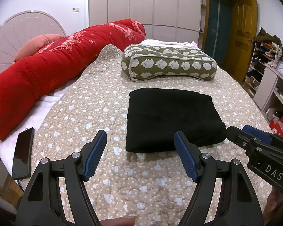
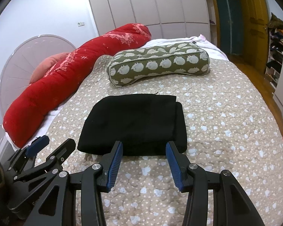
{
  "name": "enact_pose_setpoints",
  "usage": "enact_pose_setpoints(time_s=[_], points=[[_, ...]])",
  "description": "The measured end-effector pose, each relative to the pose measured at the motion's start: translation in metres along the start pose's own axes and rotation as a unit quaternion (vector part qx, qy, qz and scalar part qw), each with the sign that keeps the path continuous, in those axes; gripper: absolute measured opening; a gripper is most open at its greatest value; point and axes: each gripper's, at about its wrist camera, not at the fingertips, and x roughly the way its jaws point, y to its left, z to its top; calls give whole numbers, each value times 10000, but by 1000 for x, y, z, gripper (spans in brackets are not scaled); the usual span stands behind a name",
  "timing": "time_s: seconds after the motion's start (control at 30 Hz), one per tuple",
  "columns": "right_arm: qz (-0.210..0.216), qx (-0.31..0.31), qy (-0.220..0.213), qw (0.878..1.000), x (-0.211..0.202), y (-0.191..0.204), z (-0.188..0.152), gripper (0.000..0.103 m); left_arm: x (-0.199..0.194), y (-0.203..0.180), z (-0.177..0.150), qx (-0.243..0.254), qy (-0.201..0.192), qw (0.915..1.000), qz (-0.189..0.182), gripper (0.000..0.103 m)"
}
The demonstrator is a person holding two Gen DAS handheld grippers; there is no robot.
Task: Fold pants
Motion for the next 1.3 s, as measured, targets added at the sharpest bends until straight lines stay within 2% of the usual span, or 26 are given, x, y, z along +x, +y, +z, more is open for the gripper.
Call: enact_pose_setpoints(time_s=[1.3], points=[[49, -120, 266, 9996, 19, 5, -1, 46, 12, 7, -3, 4, 133, 9999, -27, 74]])
